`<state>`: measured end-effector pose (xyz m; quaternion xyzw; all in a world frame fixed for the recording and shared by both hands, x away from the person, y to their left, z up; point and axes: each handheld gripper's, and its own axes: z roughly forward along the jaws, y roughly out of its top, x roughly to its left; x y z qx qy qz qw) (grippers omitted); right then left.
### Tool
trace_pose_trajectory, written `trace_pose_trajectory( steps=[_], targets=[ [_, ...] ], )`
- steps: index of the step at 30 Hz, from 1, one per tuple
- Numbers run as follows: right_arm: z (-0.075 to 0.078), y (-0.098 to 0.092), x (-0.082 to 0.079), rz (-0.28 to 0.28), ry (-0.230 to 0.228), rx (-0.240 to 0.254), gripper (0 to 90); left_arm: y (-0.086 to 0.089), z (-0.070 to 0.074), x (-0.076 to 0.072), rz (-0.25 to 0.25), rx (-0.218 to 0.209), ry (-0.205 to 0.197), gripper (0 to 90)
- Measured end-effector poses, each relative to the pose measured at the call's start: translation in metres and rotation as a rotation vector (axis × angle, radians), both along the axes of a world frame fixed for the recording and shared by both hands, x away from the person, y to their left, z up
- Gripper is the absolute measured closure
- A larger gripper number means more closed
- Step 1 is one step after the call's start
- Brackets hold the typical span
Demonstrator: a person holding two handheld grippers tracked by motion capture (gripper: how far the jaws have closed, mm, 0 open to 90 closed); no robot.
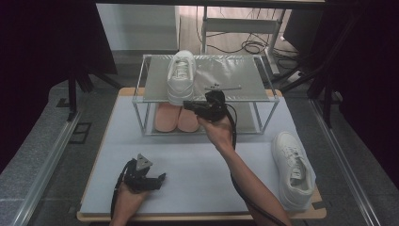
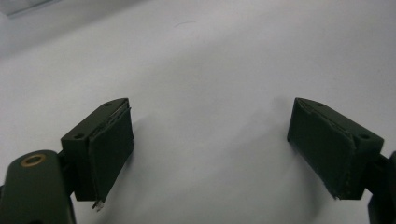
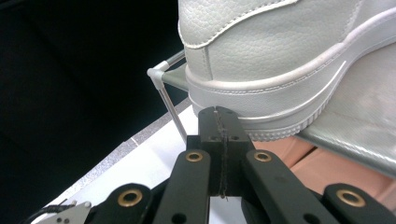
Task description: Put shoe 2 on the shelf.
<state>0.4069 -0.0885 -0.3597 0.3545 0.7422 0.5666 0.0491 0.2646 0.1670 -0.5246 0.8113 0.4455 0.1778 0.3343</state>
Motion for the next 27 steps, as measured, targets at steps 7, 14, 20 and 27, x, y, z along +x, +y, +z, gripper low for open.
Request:
trace_pose_trajectory(
  steps=[7, 14, 20, 27],
  targets=[
    [-0.001, 0.007, 0.006, 0.005, 0.004, 0.013, 90.0, 0.0, 0.0, 0.0, 0.0, 0.002, -0.001, 14.6],
    [0.002, 0.01, 0.002, -0.021, -0.039, -0.037, 90.0, 0.0, 0.0, 0.0, 0.0, 0.004, -0.004, 14.6],
    [0.003, 0.002, 0.005, -0.047, -0.032, -0.049, 90.0, 0.0, 0.0, 0.0, 0.0, 0.003, -0.004, 14.7],
    [0.002, -0.001, 0.007, -0.056, -0.029, -0.037, 90.0, 0.0, 0.0, -0.001, 0.0, 0.005, -0.003, 14.7]
  ],
)
